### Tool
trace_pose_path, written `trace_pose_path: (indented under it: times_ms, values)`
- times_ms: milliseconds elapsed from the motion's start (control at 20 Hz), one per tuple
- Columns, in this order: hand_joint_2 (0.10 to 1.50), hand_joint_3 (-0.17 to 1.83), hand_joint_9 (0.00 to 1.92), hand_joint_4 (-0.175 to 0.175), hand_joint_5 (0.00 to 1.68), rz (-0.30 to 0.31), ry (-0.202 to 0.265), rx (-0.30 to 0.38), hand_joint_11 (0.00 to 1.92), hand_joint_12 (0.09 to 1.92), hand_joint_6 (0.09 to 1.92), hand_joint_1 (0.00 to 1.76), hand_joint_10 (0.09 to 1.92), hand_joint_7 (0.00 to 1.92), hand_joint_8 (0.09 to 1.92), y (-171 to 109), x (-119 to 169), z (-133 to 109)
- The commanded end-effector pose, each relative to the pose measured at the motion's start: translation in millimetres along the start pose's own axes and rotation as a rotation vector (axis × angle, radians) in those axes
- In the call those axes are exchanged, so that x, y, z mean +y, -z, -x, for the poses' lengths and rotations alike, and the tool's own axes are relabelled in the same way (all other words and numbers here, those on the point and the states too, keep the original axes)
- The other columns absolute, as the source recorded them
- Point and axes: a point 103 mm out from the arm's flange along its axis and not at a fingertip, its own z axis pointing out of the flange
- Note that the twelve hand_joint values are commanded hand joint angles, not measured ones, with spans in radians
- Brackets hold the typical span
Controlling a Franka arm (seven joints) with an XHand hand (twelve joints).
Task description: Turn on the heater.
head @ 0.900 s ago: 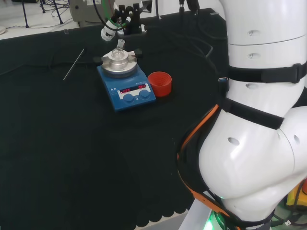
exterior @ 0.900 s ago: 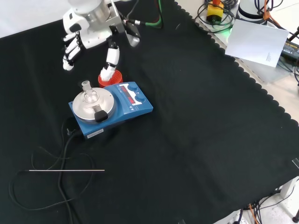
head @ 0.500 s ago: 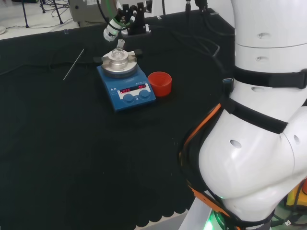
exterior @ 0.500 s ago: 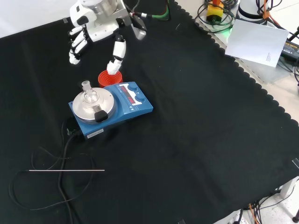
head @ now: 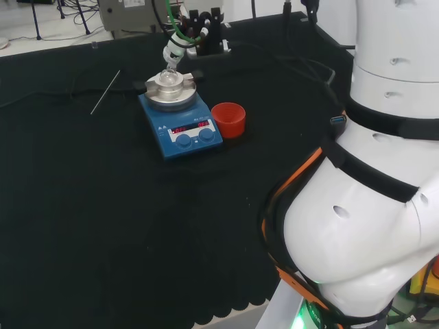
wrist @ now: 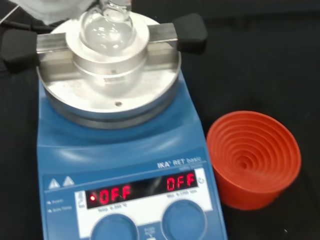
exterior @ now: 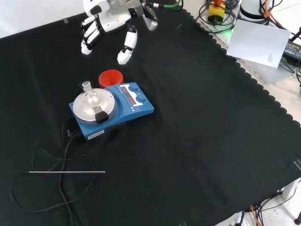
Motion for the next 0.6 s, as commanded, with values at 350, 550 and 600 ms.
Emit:
trace_pose_path:
  times_ms: [350,550,600]
  values:
    - [0.61,0.68,0.78,-0.021,0.35,-0.026,-0.01,-0.04,0.54,1.29,0.09,0.92,0.6,0.56,0.65,-23,-41,74]
    - [0.61,0.72,1.02,-0.03,0.35,-0.012,0.001,-0.072,0.8,1.19,0.09,0.97,0.54,0.79,0.66,-32,-50,85]
    - [0.61,0.72,1.1,-0.035,0.35,-0.013,0.002,-0.076,0.89,1.14,0.09,0.98,0.52,0.86,0.68,-34,-51,87]
